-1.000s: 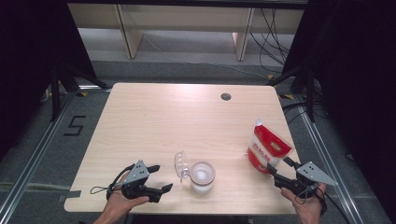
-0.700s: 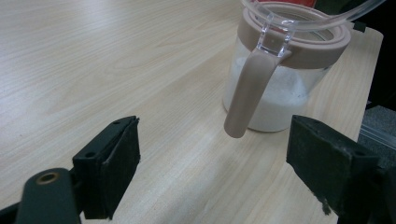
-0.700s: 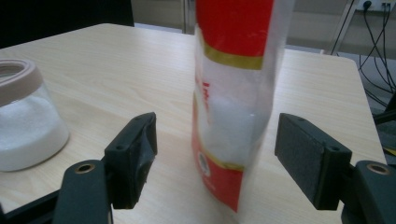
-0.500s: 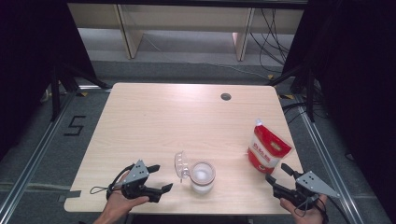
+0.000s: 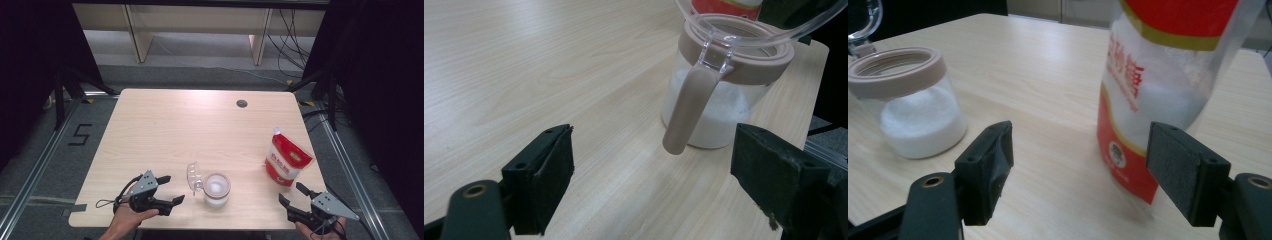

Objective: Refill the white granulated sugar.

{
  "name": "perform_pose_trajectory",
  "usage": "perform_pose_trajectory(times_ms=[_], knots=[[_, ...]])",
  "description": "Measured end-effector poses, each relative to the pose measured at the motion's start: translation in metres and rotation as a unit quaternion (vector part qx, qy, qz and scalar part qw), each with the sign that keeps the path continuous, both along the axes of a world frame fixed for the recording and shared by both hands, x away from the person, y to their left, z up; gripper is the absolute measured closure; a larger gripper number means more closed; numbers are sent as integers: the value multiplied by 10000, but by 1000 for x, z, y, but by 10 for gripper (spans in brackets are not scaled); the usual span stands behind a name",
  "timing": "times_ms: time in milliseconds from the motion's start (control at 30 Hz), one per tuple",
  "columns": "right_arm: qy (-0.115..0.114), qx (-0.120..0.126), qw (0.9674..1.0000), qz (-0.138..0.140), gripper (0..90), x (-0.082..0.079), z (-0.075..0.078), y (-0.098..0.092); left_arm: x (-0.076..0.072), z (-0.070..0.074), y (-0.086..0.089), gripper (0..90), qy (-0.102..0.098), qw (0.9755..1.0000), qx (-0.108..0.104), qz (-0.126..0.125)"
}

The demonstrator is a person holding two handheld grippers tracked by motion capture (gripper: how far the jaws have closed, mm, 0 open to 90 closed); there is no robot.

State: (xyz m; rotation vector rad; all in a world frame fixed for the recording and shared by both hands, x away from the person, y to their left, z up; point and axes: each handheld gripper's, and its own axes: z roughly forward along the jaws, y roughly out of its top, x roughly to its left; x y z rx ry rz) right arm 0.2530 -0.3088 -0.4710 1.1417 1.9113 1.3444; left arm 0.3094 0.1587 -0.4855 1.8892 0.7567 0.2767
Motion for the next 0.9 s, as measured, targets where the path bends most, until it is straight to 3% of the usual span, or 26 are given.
perform_pose_trajectory(times_ms=[33, 67, 133, 200, 267, 367, 500, 633, 700, 800, 900], knots=[[84, 57, 9999, -29, 279, -3, -1, 2, 0, 0, 0, 171, 0, 10000, 0, 0], [-7, -43, 10000, 90, 279, -1, -1, 1, 1, 1, 0, 171, -3, 10000, 7, -6], [163, 12, 9998, 87, 277, -5, -1, 3, 0, 2, -2, 172, 22, 10000, -23, 20], [-63, -119, 9997, 203, 271, -2, -2, 3, 0, 4, -2, 176, 24, 10000, -19, 64], [91, -28, 9996, 270, 269, -4, -3, 5, 1, 5, -2, 178, 56, 9999, -83, 62], [30, -112, 9993, 350, 268, -5, -4, 8, 0, 7, -2, 179, 17, 10000, -21, 71], [128, -137, 9987, 477, 266, -10, -6, 14, 0, 10, -3, 185, 2, 10000, -80, 59], [218, -167, 9980, 570, 263, -14, -6, 19, -3, 13, -6, 199, 126, 9997, -202, 89], [146, -294, 9976, 617, 263, -15, -6, 20, -5, 15, -6, 215, 104, 9997, -169, 126], [308, -197, 9972, 649, 263, -18, -7, 23, -6, 17, -7, 259, 78, 9998, -155, 103], [251, -314, 9970, 655, 262, -18, -7, 23, -8, 19, -7, 311, 44, 9999, -149, 62]])
